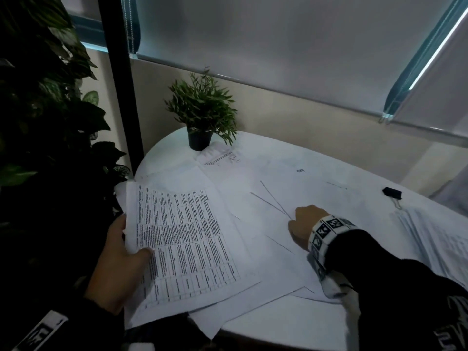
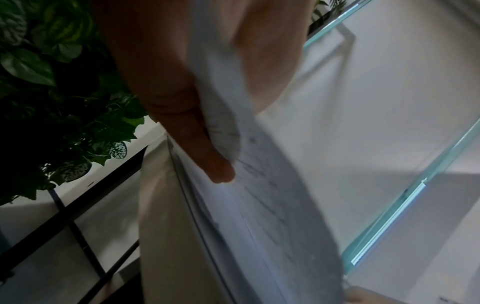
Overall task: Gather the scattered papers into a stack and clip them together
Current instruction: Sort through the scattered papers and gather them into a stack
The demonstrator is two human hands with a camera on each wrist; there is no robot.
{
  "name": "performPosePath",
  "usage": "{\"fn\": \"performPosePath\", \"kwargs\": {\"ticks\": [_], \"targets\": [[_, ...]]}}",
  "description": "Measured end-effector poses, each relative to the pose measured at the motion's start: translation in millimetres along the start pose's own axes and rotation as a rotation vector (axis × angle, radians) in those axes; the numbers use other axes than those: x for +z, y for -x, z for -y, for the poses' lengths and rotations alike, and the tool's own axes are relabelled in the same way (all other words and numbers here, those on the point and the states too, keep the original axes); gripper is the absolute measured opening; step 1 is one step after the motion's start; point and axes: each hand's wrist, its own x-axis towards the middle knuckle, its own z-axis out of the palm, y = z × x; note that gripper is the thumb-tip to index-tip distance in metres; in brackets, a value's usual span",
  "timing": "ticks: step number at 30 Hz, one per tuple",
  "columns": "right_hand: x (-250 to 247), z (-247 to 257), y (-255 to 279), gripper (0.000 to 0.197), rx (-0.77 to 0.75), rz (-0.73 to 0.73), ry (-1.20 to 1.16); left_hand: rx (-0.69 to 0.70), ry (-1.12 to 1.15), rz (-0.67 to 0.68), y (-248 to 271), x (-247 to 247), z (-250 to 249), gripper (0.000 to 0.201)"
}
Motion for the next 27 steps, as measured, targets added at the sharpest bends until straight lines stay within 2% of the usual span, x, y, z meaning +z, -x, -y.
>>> {"fn": "performPosePath", "kwargs": {"ticks": [2,4,6,8,10,12,13,14,15,16,17,19,21,23,24,26,27], "targets": [[2,2,1,0.037,-0.014,-0.046,-0.023,0.055,-0.050,-0.001,0,-1,0,0.083],[0,7,3,0.029,-0.021,-0.122,0.016,0.092,-0.114,0.046,2,-1,-3,0.085],[-5,14,6,0.019,-0.017,-0.144,0.047,0.098,-0.140,0.095,3,-2,-4,0.068],[-18,23,17,0.014,-0.028,-0.173,-0.041,0.064,-0.103,0.102,3,-2,-3,0.051],[-36,35,37,0.020,-0.157,-0.317,-0.315,0.027,-0.051,0.080,1,-3,0,0.043],[-55,55,74,0.022,-0.446,-0.385,-0.835,-0.039,0.068,0.077,2,0,-2,0.033],[-62,64,91,0.020,-0.573,-0.355,-1.132,-0.085,0.184,0.077,-2,0,2,0.025],[-65,71,101,0.018,-0.641,-0.301,-1.384,-0.147,0.321,0.104,-2,2,0,0.028],[-65,77,104,0.017,-0.652,-0.259,-1.531,-0.236,0.440,0.122,-5,-1,3,0.050],[-60,82,102,0.020,-0.608,-0.260,-1.552,-0.298,0.508,0.139,-8,-6,10,0.069],[-51,86,95,0.024,-0.528,-0.288,-1.497,-0.338,0.565,0.161,-10,-10,15,0.081],[-29,90,76,0.025,-0.339,-0.352,-1.325,-0.333,0.618,0.184,-13,-18,12,0.094],[-8,87,63,0.018,-0.250,-0.370,-1.166,-0.345,0.694,0.255,-7,-16,2,0.101],[4,81,57,0.011,-0.297,-0.285,-1.002,-0.328,0.754,0.335,-2,-11,-6,0.092],[6,78,55,0.012,-0.351,-0.213,-0.926,-0.330,0.722,0.352,2,-6,-11,0.082],[0,72,53,0.009,-0.439,-0.078,-0.818,-0.317,0.588,0.329,2,-6,-6,0.051],[-4,69,48,0.006,-0.427,-0.087,-0.769,-0.282,0.472,0.288,2,-4,-4,0.032]]}}
